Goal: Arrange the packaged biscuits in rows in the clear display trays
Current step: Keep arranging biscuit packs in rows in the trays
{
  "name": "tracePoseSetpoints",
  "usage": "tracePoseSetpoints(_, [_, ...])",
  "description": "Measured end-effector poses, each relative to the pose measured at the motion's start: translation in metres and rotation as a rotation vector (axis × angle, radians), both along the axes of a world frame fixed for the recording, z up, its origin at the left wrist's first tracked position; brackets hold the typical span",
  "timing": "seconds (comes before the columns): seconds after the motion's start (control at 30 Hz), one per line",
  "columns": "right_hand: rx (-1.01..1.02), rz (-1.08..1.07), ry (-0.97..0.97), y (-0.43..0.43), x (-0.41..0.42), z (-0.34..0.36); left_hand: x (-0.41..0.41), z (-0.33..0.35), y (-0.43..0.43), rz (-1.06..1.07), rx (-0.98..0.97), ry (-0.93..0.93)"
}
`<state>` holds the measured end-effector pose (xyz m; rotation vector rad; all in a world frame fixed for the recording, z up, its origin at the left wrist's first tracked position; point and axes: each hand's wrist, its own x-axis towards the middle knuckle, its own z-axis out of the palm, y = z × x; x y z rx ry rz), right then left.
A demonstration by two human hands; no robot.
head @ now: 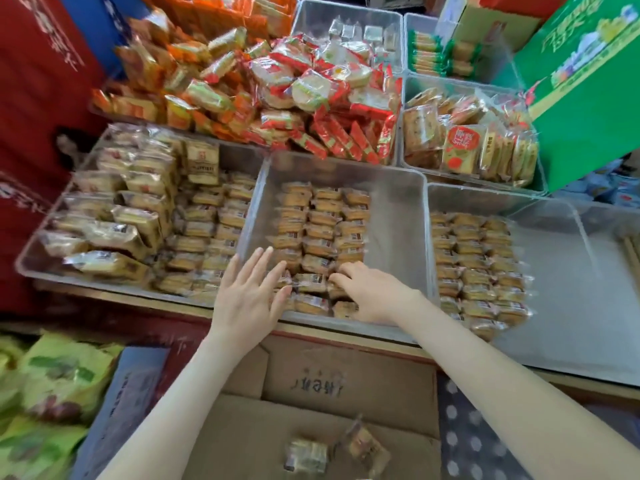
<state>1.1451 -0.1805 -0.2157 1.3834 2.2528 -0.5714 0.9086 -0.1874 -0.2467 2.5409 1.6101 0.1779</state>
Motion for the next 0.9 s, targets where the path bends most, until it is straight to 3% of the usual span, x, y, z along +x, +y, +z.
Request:
tracePoseSetpoints(0.27, [0.038,0.155,-0.214,0.007,-0.012,0.0,-0.002,-0.011,0.0,-0.007,0.173,-0.1])
tracePoseSetpoints(0.57, [0.119,0.107,-0.105,0.0,0.006,-0.009,-0.002,-0.019,-0.001,-0.013,0.32,-0.146])
tracePoseSetpoints(0.7, [0.142,0.068,-0.069,0.001,0.001,-0.008,-0.002,-0.017,0.0,-0.022,0.274,-0.16])
tracePoseSetpoints(0.8, [0.111,-0.088,0.029,-0.003,0.006,0.02,0.0,-0.005,-0.006,-0.056,0.187,-0.202])
tracePoseSetpoints(0.9, [0.173,-0.274,0.209,-0.019,0.02,0.069,0.016,0.03,-0.021,-0.093,-0.039,-0.431])
